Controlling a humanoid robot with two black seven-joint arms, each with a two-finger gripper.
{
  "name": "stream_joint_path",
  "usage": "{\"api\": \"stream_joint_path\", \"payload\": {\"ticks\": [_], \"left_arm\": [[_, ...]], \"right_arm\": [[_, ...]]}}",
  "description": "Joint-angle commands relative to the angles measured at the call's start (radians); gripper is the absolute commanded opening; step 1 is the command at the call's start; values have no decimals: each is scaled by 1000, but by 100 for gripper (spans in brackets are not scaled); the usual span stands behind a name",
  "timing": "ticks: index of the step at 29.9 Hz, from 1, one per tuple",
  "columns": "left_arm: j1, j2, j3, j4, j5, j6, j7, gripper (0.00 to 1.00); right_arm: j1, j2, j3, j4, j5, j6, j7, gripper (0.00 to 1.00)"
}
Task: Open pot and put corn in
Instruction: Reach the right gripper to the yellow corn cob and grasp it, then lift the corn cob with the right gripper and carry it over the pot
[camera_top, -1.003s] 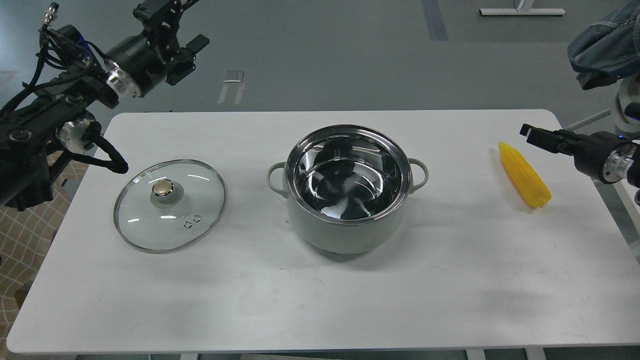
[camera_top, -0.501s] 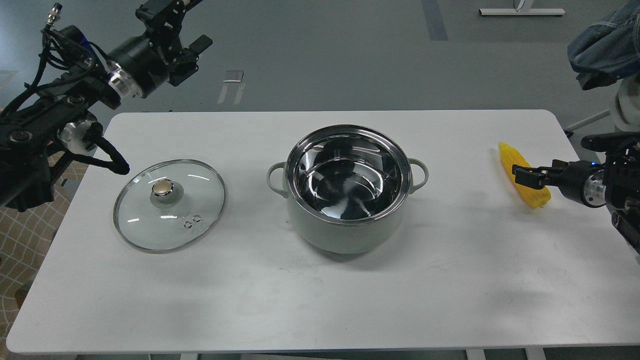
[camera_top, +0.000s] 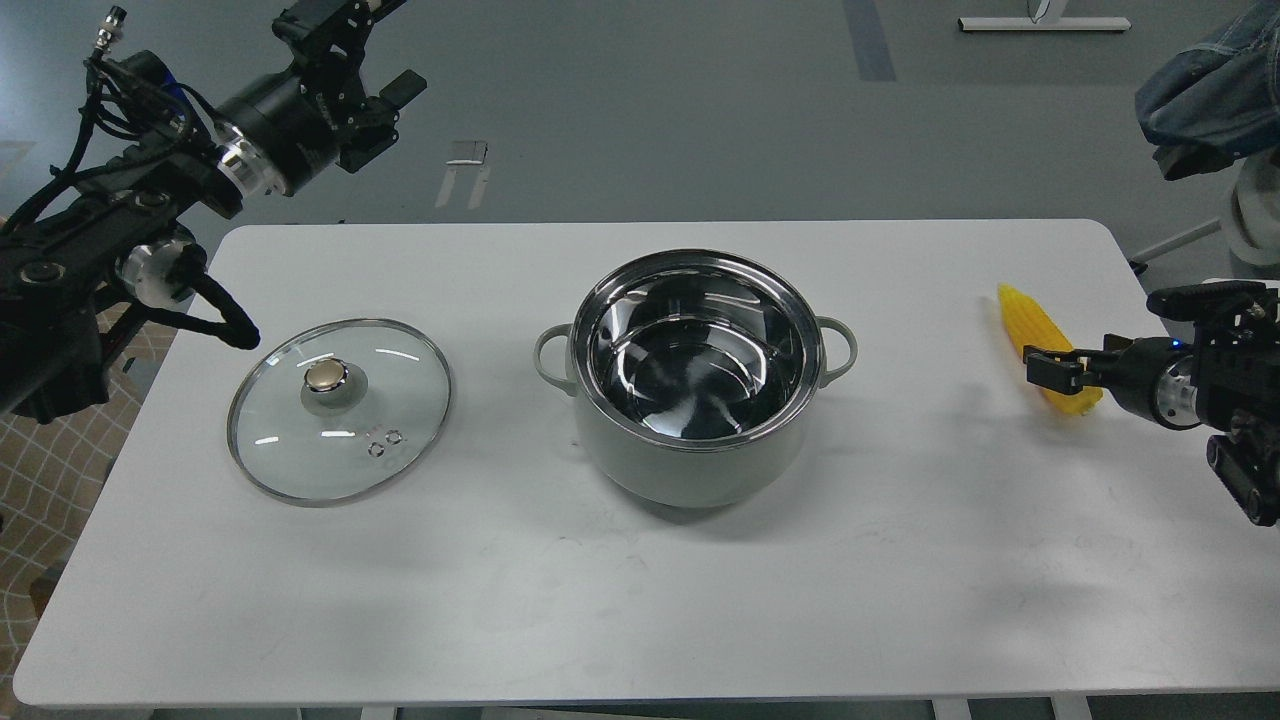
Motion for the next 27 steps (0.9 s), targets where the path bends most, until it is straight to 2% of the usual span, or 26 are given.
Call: {"api": "stream_joint_path", "payload": {"ticks": [1, 6, 8, 10, 11, 13, 14, 16, 17, 22, 27], "left_arm": [[0, 4, -7, -10, 0, 0, 0, 97], [0, 6, -8, -13, 0, 0, 0, 97], [0, 6, -8, -13, 0, 0, 0, 97], [0, 6, -8, -19, 0, 0, 0, 97], [0, 6, -8, -22, 0, 0, 0, 97], [0, 6, -8, -25, 0, 0, 0, 97], [0, 6, -8, -25, 0, 1, 0, 97], [0, 6, -8, -25, 0, 1, 0, 97], [0, 4, -8, -25, 0, 1, 0, 97], [2, 1, -8, -25, 0, 3, 0, 97], [0, 1, -8, -25, 0, 3, 0, 97]], "right_arm": [[-12, 22, -1, -25, 0, 0, -1, 96], [-21, 23, -2, -27, -1, 0, -4, 91], [-27, 25, -2, -27, -1, 2, -6, 84], [-30, 25, -2, -27, -1, 2, -7, 74], [-40, 25, -2, -28, 0, 5, -7, 54], [-43, 23, -2, -28, 0, 6, -7, 32], [-46, 23, -2, -28, 0, 6, -7, 24], [-46, 23, -2, -28, 2, 9, -7, 21], [-47, 23, -2, -27, 2, 11, -7, 13], [-35, 28, 1, -16, 5, 9, -7, 1], [22, 46, 1, 1, 5, -1, 1, 1]]}}
